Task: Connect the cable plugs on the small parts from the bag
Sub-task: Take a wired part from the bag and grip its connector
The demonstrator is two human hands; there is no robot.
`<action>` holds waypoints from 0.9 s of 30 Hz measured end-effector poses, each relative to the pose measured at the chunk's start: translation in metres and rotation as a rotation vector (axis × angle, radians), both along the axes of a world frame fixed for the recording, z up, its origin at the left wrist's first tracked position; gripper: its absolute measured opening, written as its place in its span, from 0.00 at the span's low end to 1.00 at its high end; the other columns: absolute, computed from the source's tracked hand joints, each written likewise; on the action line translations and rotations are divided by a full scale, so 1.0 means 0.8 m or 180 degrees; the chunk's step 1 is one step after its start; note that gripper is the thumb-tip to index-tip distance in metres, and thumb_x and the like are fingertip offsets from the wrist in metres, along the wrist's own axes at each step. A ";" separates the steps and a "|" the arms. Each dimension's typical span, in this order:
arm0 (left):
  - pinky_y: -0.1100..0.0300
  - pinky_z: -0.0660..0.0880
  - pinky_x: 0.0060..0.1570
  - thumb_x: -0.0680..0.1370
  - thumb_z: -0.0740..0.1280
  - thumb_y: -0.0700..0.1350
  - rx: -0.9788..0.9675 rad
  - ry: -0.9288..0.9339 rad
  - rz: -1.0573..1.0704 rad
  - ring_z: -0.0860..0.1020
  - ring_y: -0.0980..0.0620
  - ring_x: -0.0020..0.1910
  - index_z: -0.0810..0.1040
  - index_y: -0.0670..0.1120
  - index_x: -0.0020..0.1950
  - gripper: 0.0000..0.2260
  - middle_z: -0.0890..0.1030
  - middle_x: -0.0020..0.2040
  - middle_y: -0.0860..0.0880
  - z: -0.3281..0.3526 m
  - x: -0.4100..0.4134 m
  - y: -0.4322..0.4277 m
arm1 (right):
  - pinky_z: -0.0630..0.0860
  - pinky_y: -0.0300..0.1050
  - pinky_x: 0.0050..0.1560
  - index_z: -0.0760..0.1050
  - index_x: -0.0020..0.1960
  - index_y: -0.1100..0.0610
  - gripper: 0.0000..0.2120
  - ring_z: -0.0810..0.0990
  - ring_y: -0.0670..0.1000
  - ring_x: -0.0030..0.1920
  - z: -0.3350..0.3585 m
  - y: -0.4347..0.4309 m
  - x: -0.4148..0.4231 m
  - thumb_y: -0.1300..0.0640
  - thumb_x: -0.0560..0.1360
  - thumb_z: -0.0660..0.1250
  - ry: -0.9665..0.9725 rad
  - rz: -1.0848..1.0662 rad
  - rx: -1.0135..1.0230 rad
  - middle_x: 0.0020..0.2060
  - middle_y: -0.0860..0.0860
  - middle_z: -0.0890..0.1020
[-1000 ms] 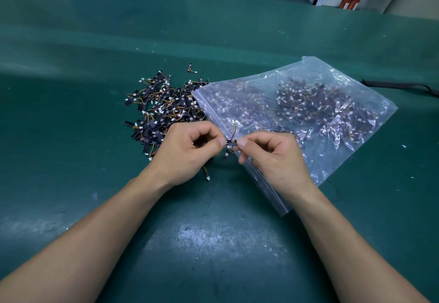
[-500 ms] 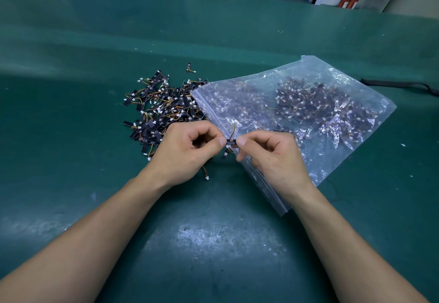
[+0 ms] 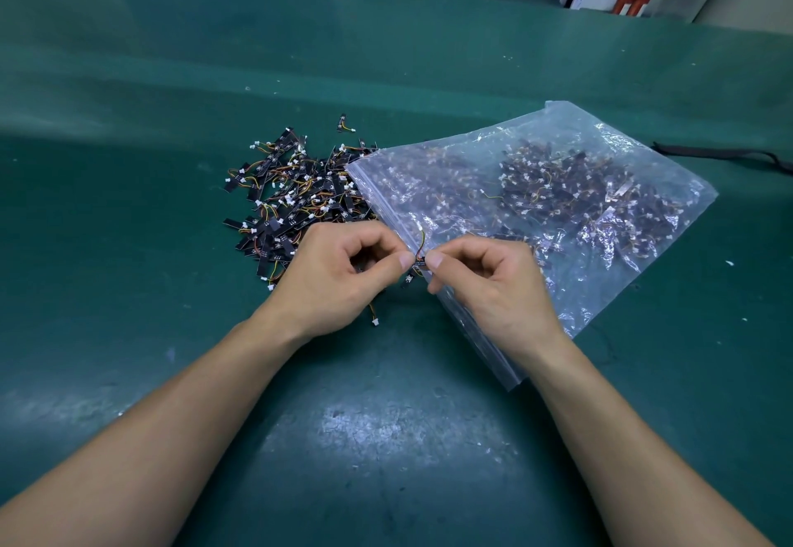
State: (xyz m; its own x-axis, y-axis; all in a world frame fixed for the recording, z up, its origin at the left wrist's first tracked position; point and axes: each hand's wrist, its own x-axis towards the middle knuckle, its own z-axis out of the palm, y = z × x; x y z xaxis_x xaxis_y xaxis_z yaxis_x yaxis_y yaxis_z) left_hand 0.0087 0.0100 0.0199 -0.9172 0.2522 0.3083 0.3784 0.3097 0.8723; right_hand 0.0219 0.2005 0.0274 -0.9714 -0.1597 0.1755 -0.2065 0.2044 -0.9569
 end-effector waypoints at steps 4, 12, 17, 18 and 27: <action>0.59 0.72 0.35 0.75 0.69 0.45 0.0002 -0.0034 0.0004 0.76 0.49 0.33 0.82 0.48 0.39 0.05 0.81 0.33 0.52 0.000 0.000 0.000 | 0.68 0.40 0.32 0.82 0.36 0.51 0.13 0.70 0.45 0.29 0.001 -0.001 -0.001 0.63 0.78 0.71 0.0064 -0.0028 0.0124 0.28 0.46 0.82; 0.60 0.71 0.35 0.75 0.69 0.43 0.0030 0.0001 0.0008 0.73 0.53 0.32 0.80 0.50 0.38 0.06 0.79 0.33 0.52 0.001 0.000 0.000 | 0.67 0.31 0.32 0.82 0.38 0.53 0.11 0.71 0.39 0.26 0.001 -0.001 0.000 0.63 0.77 0.71 0.0021 -0.0035 0.0030 0.28 0.46 0.82; 0.63 0.70 0.35 0.74 0.69 0.42 -0.0005 0.0016 0.0008 0.73 0.57 0.32 0.80 0.50 0.38 0.06 0.78 0.32 0.55 0.001 0.000 -0.001 | 0.73 0.35 0.37 0.82 0.38 0.52 0.07 0.76 0.43 0.31 0.001 -0.001 0.000 0.59 0.75 0.71 0.0033 -0.0082 0.0021 0.29 0.47 0.83; 0.63 0.70 0.35 0.74 0.69 0.42 -0.0018 0.0014 0.0004 0.73 0.57 0.32 0.80 0.50 0.38 0.06 0.79 0.32 0.55 0.000 0.000 -0.001 | 0.73 0.35 0.37 0.82 0.38 0.53 0.08 0.76 0.44 0.31 0.000 -0.001 0.000 0.61 0.76 0.71 0.0045 -0.0082 0.0045 0.29 0.48 0.83; 0.64 0.70 0.36 0.74 0.69 0.42 -0.0044 0.0073 0.0043 0.74 0.53 0.32 0.80 0.49 0.38 0.05 0.79 0.33 0.55 -0.001 -0.001 0.000 | 0.74 0.43 0.39 0.83 0.38 0.53 0.06 0.78 0.48 0.33 0.002 -0.002 0.001 0.58 0.74 0.72 0.0012 -0.0118 0.0082 0.31 0.50 0.84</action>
State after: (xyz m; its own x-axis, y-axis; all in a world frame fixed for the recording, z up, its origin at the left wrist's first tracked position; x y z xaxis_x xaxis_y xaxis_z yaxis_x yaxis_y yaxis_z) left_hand 0.0079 0.0097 0.0193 -0.9133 0.2443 0.3260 0.3940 0.3267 0.8590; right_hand 0.0230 0.1989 0.0287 -0.9761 -0.1282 0.1754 -0.2019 0.2364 -0.9504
